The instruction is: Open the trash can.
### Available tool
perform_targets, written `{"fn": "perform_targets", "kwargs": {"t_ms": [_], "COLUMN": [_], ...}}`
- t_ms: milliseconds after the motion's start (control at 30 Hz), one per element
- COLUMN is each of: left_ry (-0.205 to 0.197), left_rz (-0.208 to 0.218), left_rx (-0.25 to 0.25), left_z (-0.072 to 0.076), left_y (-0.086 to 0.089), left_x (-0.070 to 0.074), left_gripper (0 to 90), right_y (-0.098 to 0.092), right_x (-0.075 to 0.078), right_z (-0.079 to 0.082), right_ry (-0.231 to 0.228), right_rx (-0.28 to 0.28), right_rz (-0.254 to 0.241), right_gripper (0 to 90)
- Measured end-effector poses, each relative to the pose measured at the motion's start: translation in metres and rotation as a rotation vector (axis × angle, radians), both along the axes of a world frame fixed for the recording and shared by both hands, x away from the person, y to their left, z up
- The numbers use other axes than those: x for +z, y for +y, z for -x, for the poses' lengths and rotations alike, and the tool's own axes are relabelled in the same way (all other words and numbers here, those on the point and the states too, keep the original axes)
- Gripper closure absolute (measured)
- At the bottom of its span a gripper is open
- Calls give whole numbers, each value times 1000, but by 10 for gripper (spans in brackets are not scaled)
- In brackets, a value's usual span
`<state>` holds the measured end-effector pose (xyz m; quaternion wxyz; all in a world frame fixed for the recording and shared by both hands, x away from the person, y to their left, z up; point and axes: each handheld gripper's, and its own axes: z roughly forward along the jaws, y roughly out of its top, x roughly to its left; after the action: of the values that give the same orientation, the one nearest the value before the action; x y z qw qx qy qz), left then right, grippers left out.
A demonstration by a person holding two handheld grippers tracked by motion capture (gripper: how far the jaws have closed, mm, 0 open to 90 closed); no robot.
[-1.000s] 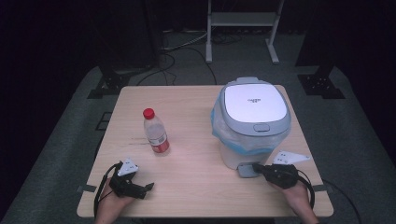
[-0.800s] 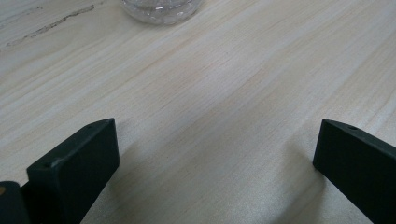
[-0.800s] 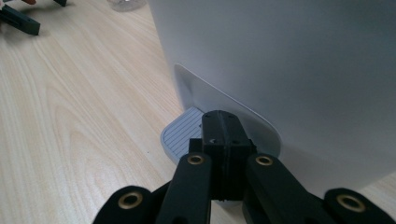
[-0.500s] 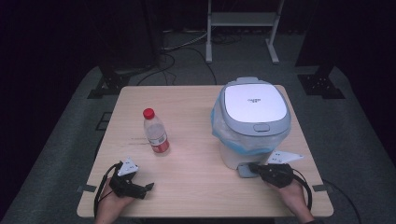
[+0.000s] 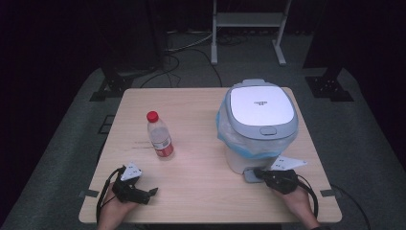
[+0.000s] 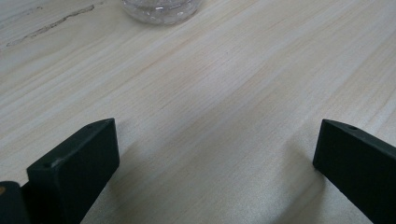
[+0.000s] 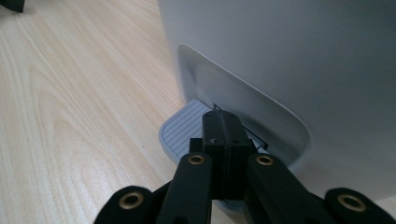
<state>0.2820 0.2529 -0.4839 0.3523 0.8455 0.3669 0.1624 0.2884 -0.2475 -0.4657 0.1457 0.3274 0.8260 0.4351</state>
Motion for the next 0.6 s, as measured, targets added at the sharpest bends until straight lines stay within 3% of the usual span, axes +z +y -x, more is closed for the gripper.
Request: {"fn": "perform_targets", "kwargs": {"t_ms": [167,600], "left_ry": [0,2], "left_rz": [-1,-2], "left_rx": [0,-1], "left_z": [0,0], "left_y": [0,0], "left_x": [0,0], "left_gripper": [0,0], "right_y": [2,1], "right_x": [-1,-4], "right_z": [1,1], "right_ry": [-14,-9], "right_rx": [-14,-18], "right_rz": [17,4], "right_gripper": [900,900]}}
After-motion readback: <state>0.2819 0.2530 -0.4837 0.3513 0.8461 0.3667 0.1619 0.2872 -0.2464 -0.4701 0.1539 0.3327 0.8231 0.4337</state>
